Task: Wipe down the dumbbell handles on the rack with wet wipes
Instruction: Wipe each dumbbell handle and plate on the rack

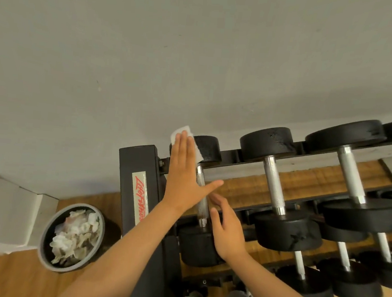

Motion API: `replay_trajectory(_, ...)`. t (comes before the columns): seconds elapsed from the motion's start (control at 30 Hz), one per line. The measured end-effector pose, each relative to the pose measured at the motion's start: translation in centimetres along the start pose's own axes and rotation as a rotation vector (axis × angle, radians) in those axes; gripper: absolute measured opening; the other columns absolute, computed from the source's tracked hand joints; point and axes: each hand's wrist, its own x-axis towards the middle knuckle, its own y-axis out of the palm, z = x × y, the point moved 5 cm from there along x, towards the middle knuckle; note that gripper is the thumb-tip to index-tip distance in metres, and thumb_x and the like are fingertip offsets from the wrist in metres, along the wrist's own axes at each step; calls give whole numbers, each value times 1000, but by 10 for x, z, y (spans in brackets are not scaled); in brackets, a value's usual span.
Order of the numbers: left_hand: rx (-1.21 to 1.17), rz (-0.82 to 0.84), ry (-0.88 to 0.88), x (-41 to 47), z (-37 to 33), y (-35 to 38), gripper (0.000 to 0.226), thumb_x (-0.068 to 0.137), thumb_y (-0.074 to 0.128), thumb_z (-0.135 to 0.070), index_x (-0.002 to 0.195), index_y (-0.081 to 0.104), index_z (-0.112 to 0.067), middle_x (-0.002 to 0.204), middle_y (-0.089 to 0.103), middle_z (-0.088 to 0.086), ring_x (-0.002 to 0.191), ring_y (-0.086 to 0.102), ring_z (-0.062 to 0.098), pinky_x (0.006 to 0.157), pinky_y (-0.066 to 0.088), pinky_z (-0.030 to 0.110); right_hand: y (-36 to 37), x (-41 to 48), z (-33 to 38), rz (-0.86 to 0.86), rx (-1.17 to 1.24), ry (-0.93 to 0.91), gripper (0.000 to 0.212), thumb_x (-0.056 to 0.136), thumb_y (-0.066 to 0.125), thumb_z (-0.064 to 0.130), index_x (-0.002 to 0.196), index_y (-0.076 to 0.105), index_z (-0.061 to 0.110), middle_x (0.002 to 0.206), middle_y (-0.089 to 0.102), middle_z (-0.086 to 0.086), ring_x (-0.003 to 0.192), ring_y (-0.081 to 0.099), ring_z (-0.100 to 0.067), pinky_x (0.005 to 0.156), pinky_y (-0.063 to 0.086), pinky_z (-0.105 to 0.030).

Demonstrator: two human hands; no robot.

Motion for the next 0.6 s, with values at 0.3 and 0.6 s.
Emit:
replay_trajectory(0.3,558,219,265,26,-29,18,94,90,6,-70,156,5,-2,164,1,15,152,-7,28,123,-4,44,0,0,1,-20,3,-10,37,103,41,29,140,46,24,135,56,11,125,49,-3,105,43,-31)
replay_trajectory(0.6,151,-62,92,6,-2,0,82,97,31,-61,158,3,-13,166,-3,3,152,-10,17,124,2,39,0,-1,3,-4,-2,-30,37,103,42,29,140,44,29,135,54,16,126,48,0,103,39,-21)
